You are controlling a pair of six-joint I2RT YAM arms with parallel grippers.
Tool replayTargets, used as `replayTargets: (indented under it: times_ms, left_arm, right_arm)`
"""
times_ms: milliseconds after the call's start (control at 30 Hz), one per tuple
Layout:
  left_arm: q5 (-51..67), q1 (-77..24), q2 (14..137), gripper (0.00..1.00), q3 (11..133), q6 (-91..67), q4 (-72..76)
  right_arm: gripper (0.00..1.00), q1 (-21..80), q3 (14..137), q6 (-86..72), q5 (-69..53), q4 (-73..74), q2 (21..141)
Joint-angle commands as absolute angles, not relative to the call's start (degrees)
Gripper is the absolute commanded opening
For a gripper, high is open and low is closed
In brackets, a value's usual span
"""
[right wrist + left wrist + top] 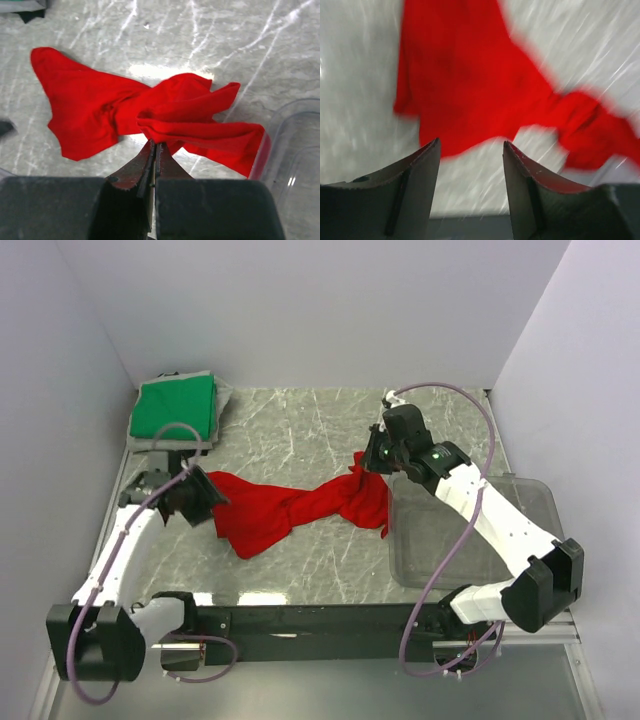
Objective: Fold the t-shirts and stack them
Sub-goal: Flatten the tshirt out
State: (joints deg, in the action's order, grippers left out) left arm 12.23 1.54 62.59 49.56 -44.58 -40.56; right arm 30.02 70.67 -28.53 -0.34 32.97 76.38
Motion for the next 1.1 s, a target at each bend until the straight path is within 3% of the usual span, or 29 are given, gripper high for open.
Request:
replayTargets:
  times_ms: [0,467,1067]
  left_arm:
    - [4.42,-3.16,58.89,0.58,47.98,-45.27,-49.10]
    - [12.92,-8.17,56.24,0.51,33.58,-47.46,-48.00]
    - [8.18,-14.68,68.47,0.52,34.19,-50.36,-36.39]
  right_arm:
    - [0.00,30.15,74.44,-29.18,-2.28,30.06,77.78]
    - [0.00,30.23,75.41,-28.13,-5.53,30.67,81.21]
    - [0.00,30.23,76.73,-26.28,-6.59,31.90,81.91]
